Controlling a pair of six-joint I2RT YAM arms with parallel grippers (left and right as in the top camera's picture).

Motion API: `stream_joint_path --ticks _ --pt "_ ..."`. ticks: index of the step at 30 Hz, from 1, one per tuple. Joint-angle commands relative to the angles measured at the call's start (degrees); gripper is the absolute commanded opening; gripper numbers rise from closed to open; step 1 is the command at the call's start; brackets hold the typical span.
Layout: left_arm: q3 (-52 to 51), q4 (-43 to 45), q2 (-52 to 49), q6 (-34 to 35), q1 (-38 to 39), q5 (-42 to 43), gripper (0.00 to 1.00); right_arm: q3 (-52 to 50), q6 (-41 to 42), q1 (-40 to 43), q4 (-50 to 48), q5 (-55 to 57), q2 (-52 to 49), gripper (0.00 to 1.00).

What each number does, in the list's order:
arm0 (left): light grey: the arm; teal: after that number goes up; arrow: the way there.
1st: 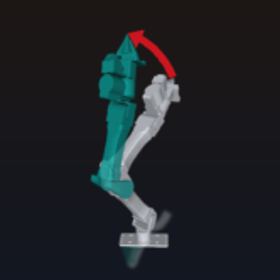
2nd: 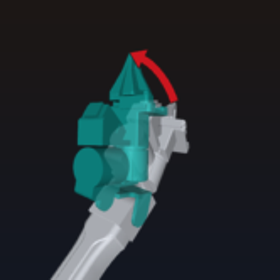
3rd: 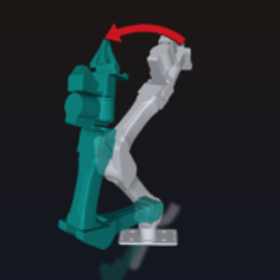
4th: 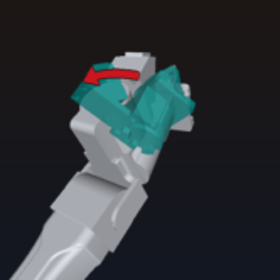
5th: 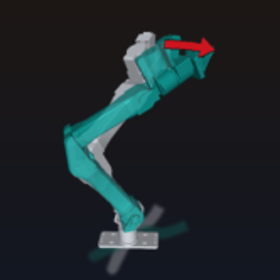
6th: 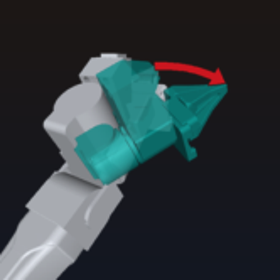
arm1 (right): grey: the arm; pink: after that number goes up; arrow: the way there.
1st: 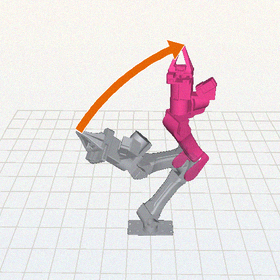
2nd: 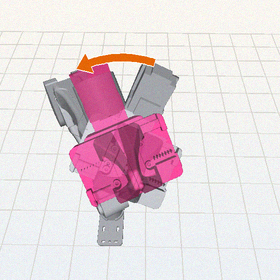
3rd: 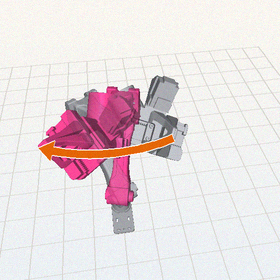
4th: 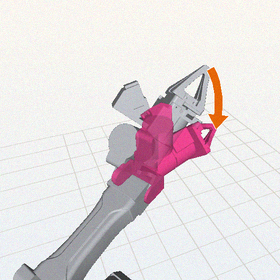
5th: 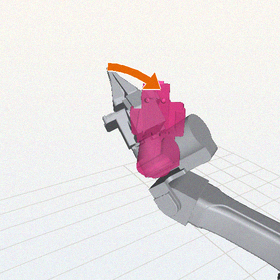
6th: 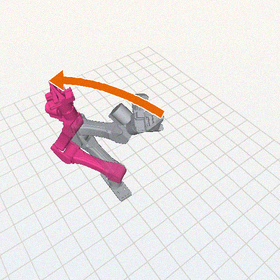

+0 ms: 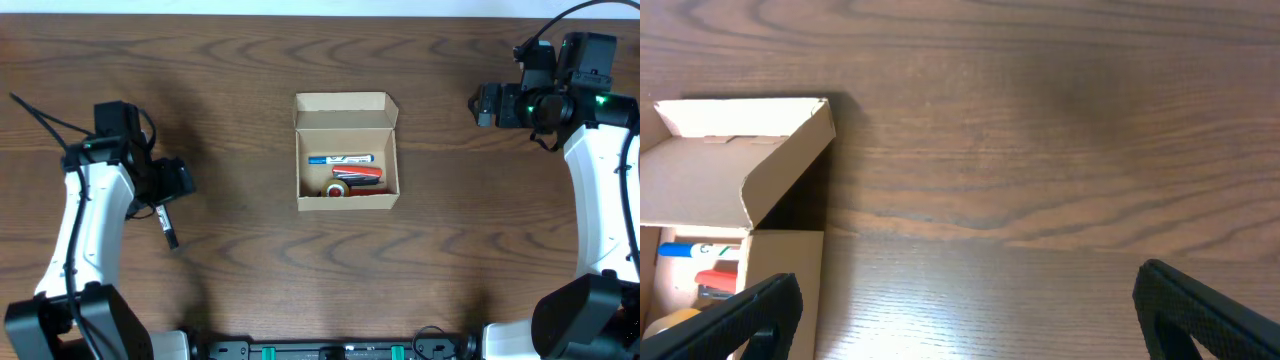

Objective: Pack container
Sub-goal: 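Lower left gripper onto the white whiteboard marker and grasp it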

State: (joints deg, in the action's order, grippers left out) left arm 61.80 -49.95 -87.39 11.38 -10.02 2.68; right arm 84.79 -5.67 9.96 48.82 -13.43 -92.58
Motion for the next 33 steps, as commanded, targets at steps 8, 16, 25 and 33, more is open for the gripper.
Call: stream_joint_path --ticks 8,16,25,33 --pt "-3.19 4.85 -9.09 2.51 -0.2 0.35 0.95 0.52 -0.83 0.22 0.7 0.07 -0.37 0.99" --pt "-3.19 6.29 -15.37 -3.65 -0.2 1.95 0.95 0.52 -0.81 0.22 1.77 0.09 -0.37 0.98" --pt "-3.19 5.88 -16.11 -12.74 -0.72 2.97 0.95 0.52 -0.81 0.22 1.81 0.09 -0.37 0.98" --pt "-3.21 6.6 -16.11 -14.01 -4.72 4.9 0.95 0.52 -0.81 0.17 2.71 0.09 -0.37 0.98"
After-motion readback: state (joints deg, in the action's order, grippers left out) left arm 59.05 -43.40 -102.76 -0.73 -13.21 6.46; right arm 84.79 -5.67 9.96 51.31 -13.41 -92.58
